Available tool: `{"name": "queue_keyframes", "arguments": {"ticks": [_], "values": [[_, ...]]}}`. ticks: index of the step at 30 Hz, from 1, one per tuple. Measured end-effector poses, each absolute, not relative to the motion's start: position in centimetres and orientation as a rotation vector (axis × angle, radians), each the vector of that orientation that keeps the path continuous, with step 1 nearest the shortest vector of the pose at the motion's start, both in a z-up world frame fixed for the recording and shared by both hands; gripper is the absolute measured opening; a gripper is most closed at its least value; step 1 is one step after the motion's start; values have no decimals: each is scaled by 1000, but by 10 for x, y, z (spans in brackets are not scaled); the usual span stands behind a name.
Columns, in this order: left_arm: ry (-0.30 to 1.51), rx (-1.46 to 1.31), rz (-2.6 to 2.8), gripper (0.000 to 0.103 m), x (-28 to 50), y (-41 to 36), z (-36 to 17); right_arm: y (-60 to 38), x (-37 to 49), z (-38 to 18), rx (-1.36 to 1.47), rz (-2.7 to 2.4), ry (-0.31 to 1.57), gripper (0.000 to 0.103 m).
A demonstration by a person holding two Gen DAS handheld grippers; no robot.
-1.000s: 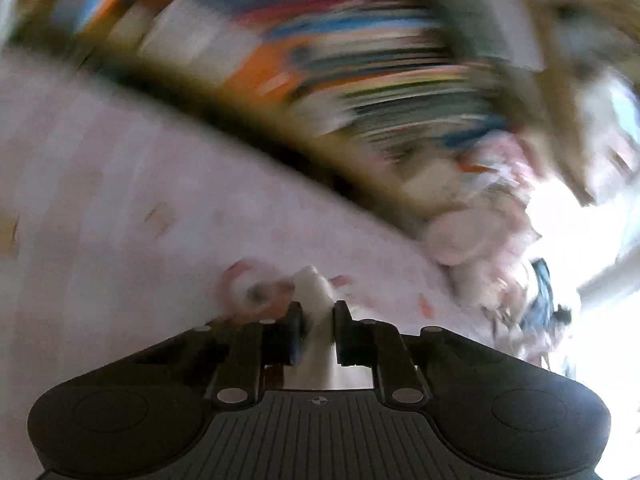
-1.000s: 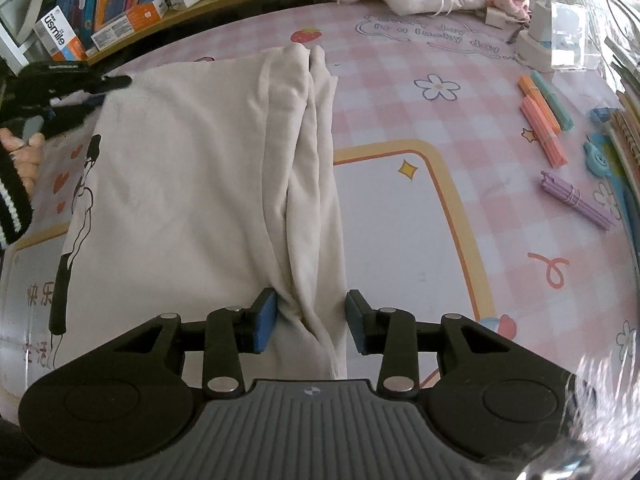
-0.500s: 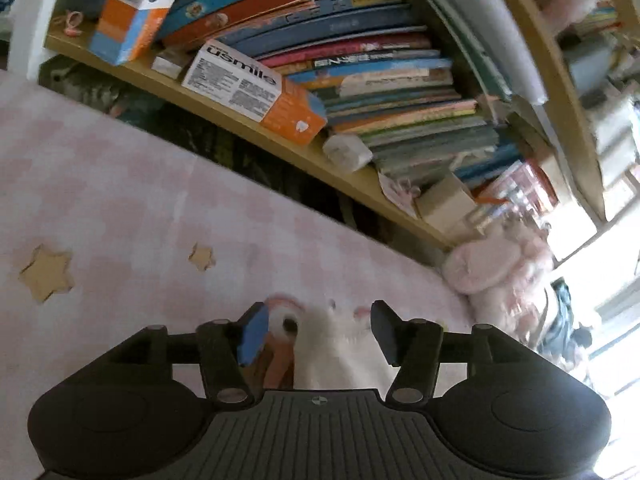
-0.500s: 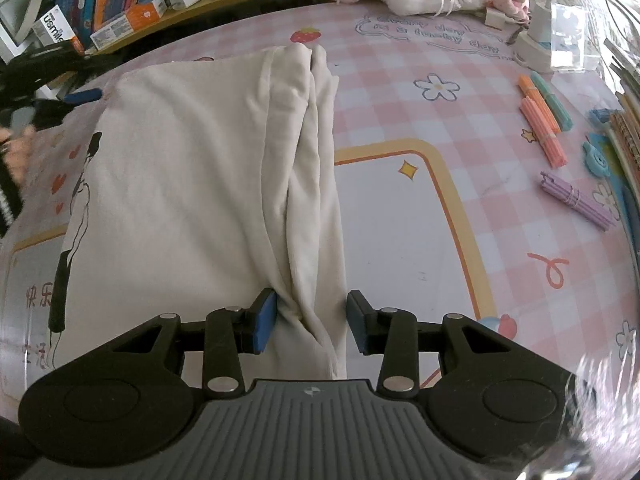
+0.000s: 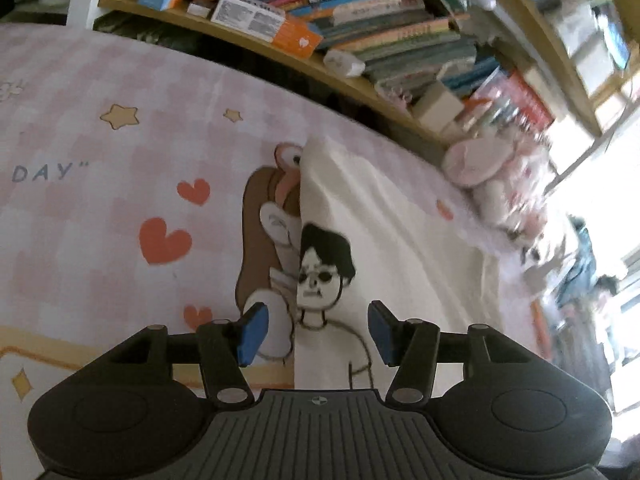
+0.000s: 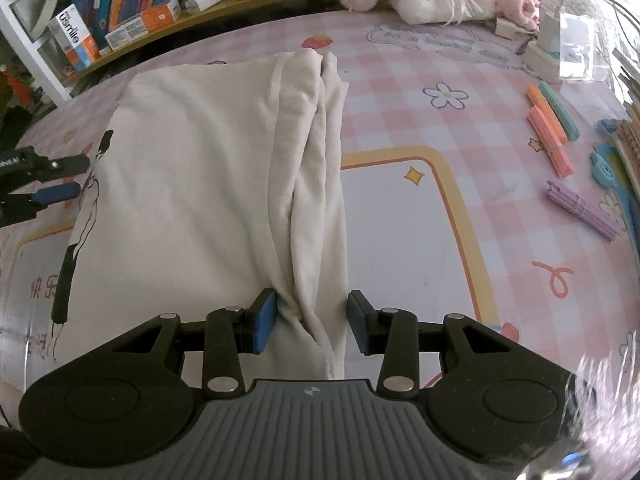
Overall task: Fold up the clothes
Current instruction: 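Press the folded shirt flat with the left tool while the right tool holds it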
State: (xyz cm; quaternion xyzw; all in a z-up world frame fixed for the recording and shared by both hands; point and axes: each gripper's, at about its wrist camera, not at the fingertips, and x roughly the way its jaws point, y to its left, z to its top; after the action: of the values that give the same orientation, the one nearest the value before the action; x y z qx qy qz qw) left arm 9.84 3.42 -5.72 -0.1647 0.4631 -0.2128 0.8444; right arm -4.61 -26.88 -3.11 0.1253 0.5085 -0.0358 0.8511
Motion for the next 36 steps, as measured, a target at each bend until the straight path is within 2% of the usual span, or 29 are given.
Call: {"name": "queue_keyframes", "arguments": {"ticks": [3,4,5,6,7,10,18,26,30,33,35,36], "values": [[978,-322,-411,50,94,30,-57,-270,-46,-32,253,-56,1064,37],[980,-317,-400,43,93,29,-57,-270,-47,-32,249,-50,1061,37],[985,-315,-394,30,92,28,-58,-270,-47,-32,246,-42,1058,37],[994,-316,-390,24,91,27,-59,-271,-47,-32,243,-34,1056,37],[1002,-319,-382,12,89,26,-60,-271,-46,-33,240,-26,1053,36],[1001,-326,-349,3,81,28,-60,-272,-45,-33,224,-1,1045,35],[951,-289,-283,3,58,46,-51,-266,-32,-36,184,75,1036,34],[920,-343,-106,1,72,76,-55,-231,-14,-37,105,166,1019,32],[931,-388,-62,4,70,95,-54,-226,-11,-36,93,174,1017,33],[921,-360,-121,17,52,95,-49,-238,-16,-33,136,185,1017,37],[916,-328,-155,34,37,90,-47,-247,-22,-29,176,194,1019,38],[907,-298,-159,36,28,86,-45,-250,-26,-27,191,197,1020,39]]}}
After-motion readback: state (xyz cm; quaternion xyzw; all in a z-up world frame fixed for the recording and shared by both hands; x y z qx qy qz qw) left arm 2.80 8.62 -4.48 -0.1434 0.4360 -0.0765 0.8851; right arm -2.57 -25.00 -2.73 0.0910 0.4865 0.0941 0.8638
